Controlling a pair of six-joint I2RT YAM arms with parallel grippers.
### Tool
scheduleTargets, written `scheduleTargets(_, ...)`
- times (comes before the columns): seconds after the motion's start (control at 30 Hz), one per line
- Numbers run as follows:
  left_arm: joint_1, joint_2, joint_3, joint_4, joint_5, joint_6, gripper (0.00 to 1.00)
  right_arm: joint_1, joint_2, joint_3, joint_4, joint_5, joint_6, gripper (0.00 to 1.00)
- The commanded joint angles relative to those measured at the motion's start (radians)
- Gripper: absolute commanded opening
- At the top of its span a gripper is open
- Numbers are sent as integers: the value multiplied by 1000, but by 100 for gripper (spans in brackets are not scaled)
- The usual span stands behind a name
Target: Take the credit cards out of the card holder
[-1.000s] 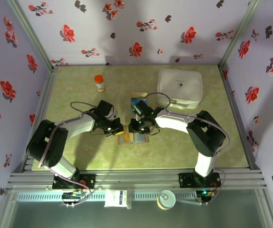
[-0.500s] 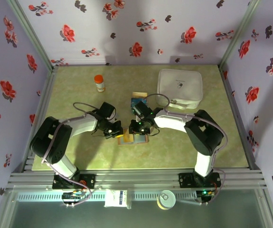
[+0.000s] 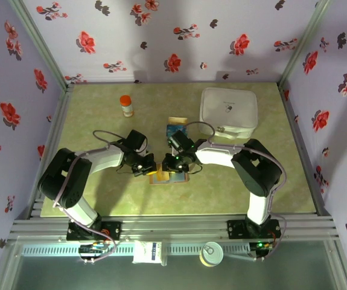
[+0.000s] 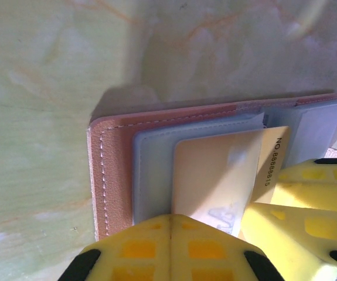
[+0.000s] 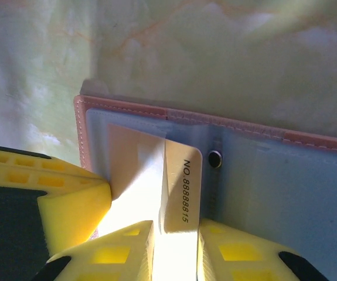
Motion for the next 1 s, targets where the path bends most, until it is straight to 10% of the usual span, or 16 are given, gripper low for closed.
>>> scheduleTargets(0.0, -3, 19, -2, -34, -28, 25, 0, -2, -30, -20, 55, -36, 27, 24)
scheduleTargets(0.97, -3, 9, 7, -50, -37, 33, 0, -72, -192, -150, 24, -13, 9, 9)
